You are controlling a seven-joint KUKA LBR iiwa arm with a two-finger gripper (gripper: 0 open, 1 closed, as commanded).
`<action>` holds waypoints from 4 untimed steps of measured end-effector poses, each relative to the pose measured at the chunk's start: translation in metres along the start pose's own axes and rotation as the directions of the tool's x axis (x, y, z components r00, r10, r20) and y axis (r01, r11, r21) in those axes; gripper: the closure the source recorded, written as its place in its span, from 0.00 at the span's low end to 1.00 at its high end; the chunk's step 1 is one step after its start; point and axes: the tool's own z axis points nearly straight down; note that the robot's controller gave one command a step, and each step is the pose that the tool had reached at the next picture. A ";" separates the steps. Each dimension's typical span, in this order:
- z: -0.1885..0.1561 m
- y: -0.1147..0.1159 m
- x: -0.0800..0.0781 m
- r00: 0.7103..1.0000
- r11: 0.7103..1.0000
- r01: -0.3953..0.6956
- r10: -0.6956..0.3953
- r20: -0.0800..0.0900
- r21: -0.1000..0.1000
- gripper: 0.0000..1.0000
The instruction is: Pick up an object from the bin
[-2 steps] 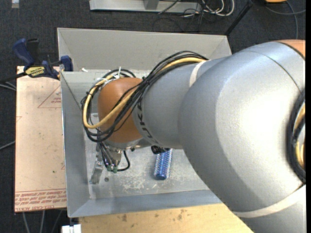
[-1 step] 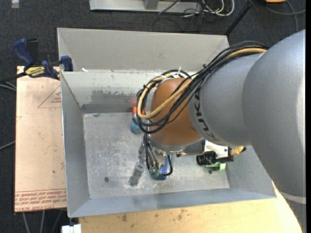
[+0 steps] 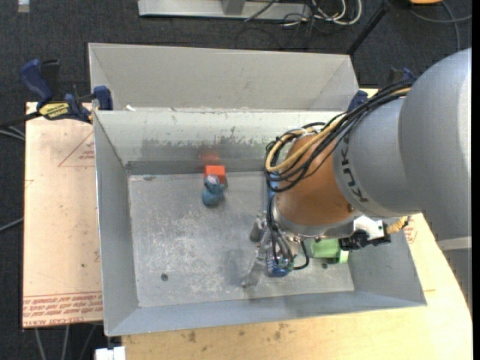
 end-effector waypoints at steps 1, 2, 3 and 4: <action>-0.139 0.017 -0.015 0.950 0.950 -0.311 0.311 0.007 -0.011 0.00; -0.113 0.093 -0.072 0.939 0.939 -0.344 0.344 0.004 -0.011 0.00; -0.068 0.036 -0.088 0.989 0.989 -0.146 0.146 0.001 -0.003 0.00; -0.032 0.134 -0.101 0.998 0.998 -0.066 0.066 0.004 -0.010 0.00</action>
Offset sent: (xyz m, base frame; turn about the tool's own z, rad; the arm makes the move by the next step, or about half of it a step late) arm 0.0187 0.0104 0.1367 0.3190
